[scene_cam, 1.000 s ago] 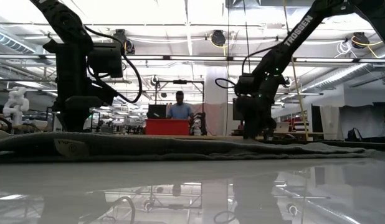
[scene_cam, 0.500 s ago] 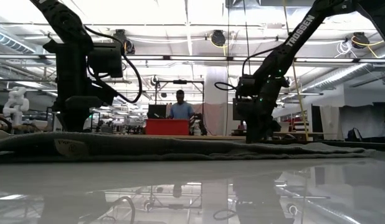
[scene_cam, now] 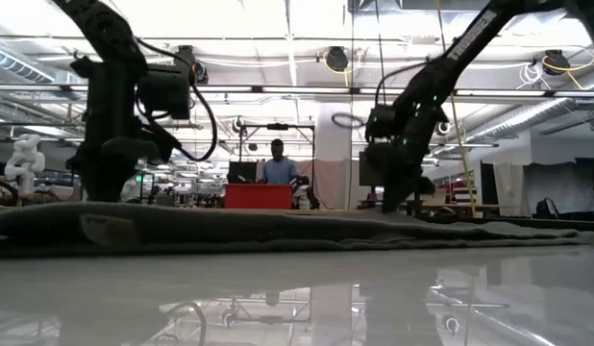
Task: Roll towel into tight, uniform cylinder
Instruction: Roll the gray towel
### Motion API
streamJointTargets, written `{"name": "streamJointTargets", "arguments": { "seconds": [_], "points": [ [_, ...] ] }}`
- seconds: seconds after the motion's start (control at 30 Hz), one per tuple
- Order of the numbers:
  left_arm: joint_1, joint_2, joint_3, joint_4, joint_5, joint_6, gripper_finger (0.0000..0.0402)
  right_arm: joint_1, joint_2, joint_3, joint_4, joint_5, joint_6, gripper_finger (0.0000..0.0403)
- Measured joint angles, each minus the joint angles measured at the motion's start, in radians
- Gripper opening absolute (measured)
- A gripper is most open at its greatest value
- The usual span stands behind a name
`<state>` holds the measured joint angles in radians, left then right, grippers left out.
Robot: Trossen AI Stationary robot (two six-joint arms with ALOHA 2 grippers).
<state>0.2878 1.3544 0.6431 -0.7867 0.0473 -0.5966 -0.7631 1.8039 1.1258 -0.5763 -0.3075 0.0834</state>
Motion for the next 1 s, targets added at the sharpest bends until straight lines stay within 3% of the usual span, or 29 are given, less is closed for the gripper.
{"name": "streamJointTargets", "arguments": {
  "seconds": [0.6,0.9,1.0],
  "points": [
    [-0.011,-0.039,0.294,-0.193,-0.088,0.079,0.0011,-0.002,-0.320,0.001,-0.193,0.048,0.005,0.0000],
    [-0.139,-0.181,0.381,-0.204,-0.079,0.113,0.0011,0.000,-0.473,0.001,-0.371,0.076,-0.032,0.0000],
    [-0.180,-0.224,0.381,-0.210,-0.128,0.108,0.0011,0.000,-0.526,0.001,-0.384,0.070,-0.052,0.0000]
  ]
}}
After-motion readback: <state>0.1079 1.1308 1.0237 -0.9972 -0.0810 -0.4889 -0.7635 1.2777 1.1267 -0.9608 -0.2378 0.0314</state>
